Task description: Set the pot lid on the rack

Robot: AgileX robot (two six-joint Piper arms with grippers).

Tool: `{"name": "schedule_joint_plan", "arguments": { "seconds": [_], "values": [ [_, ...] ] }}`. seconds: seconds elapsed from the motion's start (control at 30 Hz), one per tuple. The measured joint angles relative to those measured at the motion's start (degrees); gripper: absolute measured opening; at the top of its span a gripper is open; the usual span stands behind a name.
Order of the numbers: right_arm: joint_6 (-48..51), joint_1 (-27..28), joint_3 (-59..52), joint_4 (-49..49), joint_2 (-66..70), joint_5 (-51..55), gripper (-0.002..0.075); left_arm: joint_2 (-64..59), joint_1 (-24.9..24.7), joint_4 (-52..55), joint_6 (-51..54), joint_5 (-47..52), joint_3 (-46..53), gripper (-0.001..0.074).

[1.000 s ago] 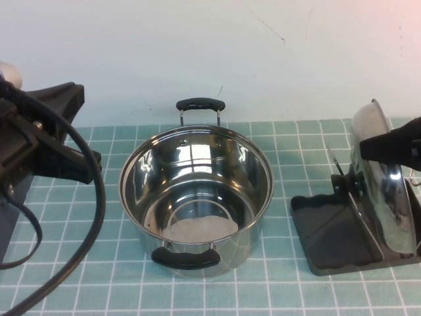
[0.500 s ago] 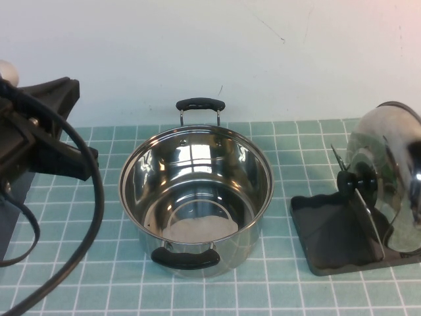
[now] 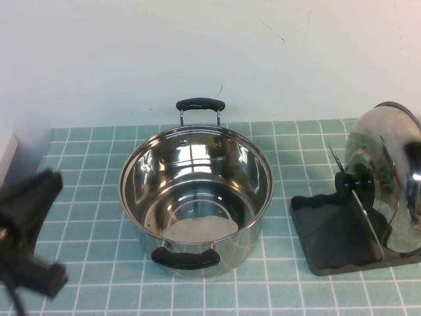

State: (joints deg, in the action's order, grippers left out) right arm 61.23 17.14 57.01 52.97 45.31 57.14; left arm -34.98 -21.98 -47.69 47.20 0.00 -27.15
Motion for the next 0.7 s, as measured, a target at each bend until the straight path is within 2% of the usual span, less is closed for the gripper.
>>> {"name": "schedule_joint_plan", "arguments": {
  "seconds": [0.13,0.37,0.53,0.7],
  "values": [
    [1.4,-0.7,-2.3,1.0,-12.0,-4.4,0.0006,7.4,0.0,-3.4,-0.3,-0.3,6.4,-0.0002],
    [4.2,-1.2,-12.9,5.0,-29.2,-13.2,-0.0001,16.5,0.0,-8.5,-0.4,-3.9,13.3,-0.0001],
    [4.4,-1.2,-18.7,6.9,-32.4,-14.4,-0.0001,18.1,0.0,-14.1,2.3,-9.6,16.6,-0.0002],
    [4.5,-1.2,-23.5,13.8,-32.4,-16.4,-0.0001,18.1,0.0,-15.4,3.0,-9.0,19.3,-0.0002]
  ]
}}
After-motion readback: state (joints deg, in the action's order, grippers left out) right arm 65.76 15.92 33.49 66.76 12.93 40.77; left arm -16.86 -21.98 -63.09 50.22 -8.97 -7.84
